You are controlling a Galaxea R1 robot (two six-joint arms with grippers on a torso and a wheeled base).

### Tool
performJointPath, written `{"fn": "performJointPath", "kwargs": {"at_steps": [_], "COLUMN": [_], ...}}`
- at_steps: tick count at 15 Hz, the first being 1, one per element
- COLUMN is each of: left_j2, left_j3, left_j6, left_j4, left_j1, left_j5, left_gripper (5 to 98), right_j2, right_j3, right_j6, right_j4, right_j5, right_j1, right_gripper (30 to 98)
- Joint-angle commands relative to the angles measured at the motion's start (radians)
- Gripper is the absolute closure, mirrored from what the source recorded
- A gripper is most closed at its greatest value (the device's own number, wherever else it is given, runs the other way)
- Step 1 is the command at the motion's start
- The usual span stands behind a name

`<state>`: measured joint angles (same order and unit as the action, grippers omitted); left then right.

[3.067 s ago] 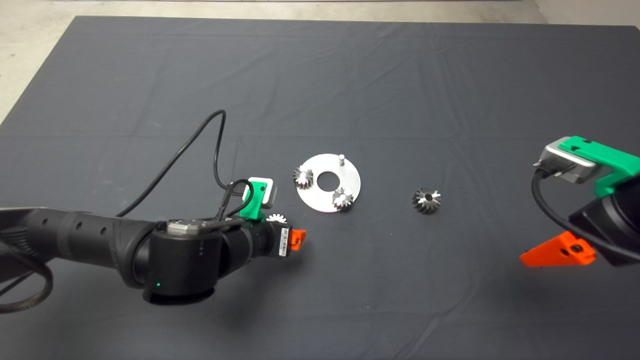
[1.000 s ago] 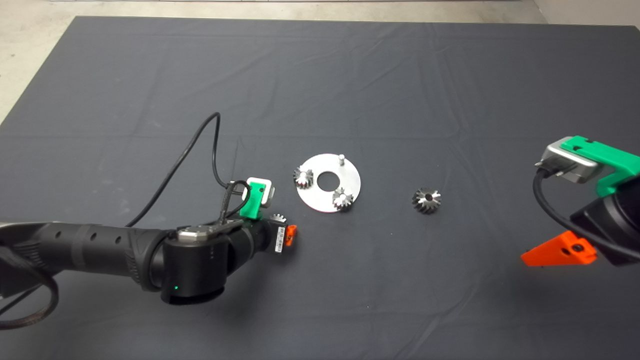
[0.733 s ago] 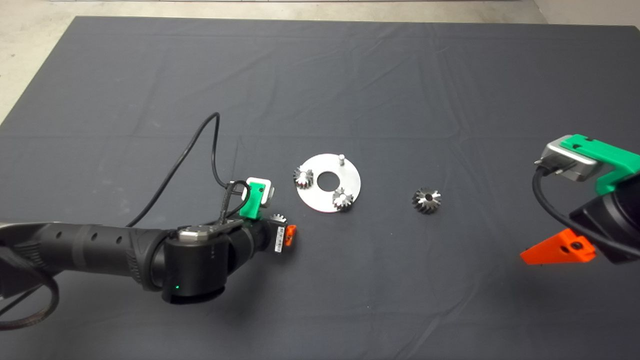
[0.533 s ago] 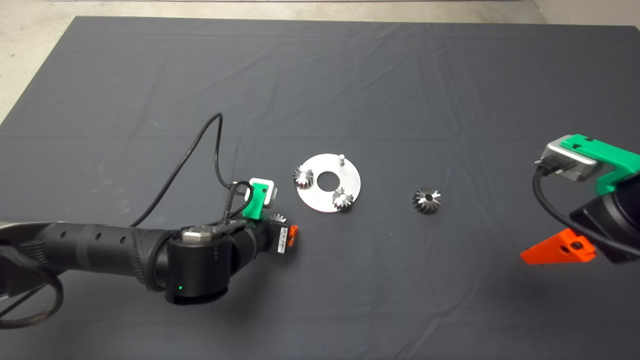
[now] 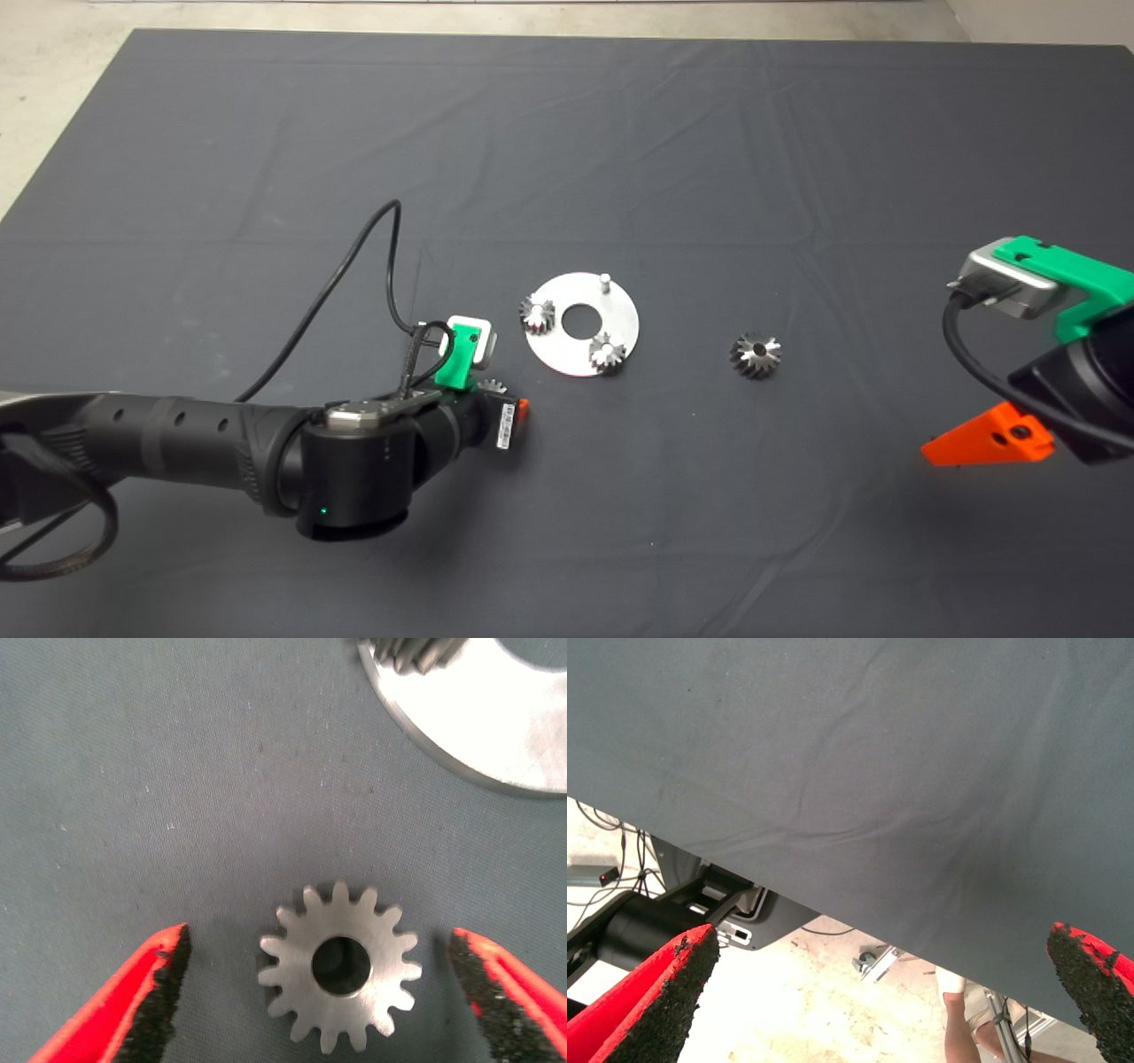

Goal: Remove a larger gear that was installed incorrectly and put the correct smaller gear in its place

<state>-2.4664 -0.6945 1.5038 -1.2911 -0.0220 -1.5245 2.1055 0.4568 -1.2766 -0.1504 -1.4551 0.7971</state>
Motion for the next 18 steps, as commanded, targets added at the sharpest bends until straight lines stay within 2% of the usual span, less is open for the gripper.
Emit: {"fn": "performJointPath", "kwargs": {"at_steps": [1,4,5,9,11,14,18], "left_j2": [-0.003,0.002,0.003,-0.003,-0.001,-0.001,-0.004], "left_j3": [-0.002,0.001,0.001,-0.003,-0.006,-0.013,-0.009], "left_j6": [-0.002,-0.002,-0.002,-0.008,-0.008,-0.015,-0.016], "left_j4": [-0.042,-0.052,-0.054,-0.059,-0.062,-0.063,-0.071], "left_j1": [-0.017,-0.022,-0.022,-0.019,-0.018,-0.018,-0.019], "left_j5": [-0.061,-0.062,-0.062,-0.063,-0.065,-0.075,-0.075], "left_gripper": [32.5,33.8,37.6,43.2,43.3,48.6,53.0], "right_j2": [-0.003,-0.003,-0.003,-0.003,-0.003,-0.003,-0.005], "right_j3": [0.0,0.0,0.0,0.0,0.0,0.0,-0.001], "right_j6": [-0.006,-0.006,-0.006,-0.006,-0.006,-0.006,-0.006], "right_j4": [-0.032,-0.032,-0.032,-0.032,-0.032,-0.032,-0.032], "right_j5": [0.002,0.002,0.002,0.002,0.002,0.002,0.002], "right_j1": [0.025,0.025,0.025,0.025,0.025,0.025,0.025], "right_gripper": [30.8,30.8,30.8,30.8,30.8,30.8,30.8]}}
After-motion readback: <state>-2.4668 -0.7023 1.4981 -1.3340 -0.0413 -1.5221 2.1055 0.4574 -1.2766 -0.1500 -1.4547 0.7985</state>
